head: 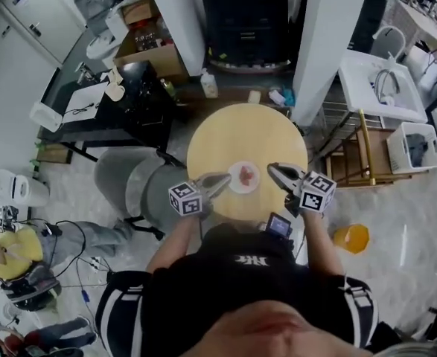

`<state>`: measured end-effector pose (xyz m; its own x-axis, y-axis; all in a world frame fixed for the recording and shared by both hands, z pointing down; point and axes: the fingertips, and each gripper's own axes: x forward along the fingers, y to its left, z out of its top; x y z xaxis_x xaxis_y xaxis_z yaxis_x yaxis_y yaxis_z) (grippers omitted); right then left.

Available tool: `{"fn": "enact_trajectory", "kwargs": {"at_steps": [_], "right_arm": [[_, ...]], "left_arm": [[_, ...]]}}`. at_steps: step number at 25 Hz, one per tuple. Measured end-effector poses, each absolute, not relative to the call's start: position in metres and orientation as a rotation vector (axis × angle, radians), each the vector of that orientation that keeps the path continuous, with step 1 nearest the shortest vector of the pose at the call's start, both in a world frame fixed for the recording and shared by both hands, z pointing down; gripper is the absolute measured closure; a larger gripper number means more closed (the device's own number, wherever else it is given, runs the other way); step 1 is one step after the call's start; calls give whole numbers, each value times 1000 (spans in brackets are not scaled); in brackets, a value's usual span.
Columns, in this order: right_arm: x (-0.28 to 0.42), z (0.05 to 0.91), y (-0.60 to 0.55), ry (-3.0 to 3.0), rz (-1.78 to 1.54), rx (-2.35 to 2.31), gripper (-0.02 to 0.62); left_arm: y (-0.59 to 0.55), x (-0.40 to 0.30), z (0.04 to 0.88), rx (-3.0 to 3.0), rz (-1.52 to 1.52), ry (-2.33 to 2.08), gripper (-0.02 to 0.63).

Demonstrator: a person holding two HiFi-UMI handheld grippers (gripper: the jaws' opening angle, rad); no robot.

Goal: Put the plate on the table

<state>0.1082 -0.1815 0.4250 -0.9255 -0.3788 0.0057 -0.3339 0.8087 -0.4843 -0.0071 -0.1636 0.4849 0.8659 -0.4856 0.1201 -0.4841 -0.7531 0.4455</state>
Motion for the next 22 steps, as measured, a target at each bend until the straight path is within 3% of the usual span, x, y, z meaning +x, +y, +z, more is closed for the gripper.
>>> {"fn": "enact_trajectory", "kwargs": {"at_steps": [8,15,22], "right_arm": [[90,381,-122,2789,-583,-513,594],[42,386,-73,2803,-602,-803,594],[-26,411,6,2980,-733,-606,594]], "left_arm": [[-138,-19,445,2641,-89,-563,595],[-73,-70,427,2700,-92,-475,595],[-25,-113,431,2707,-56,-494,595]]}}
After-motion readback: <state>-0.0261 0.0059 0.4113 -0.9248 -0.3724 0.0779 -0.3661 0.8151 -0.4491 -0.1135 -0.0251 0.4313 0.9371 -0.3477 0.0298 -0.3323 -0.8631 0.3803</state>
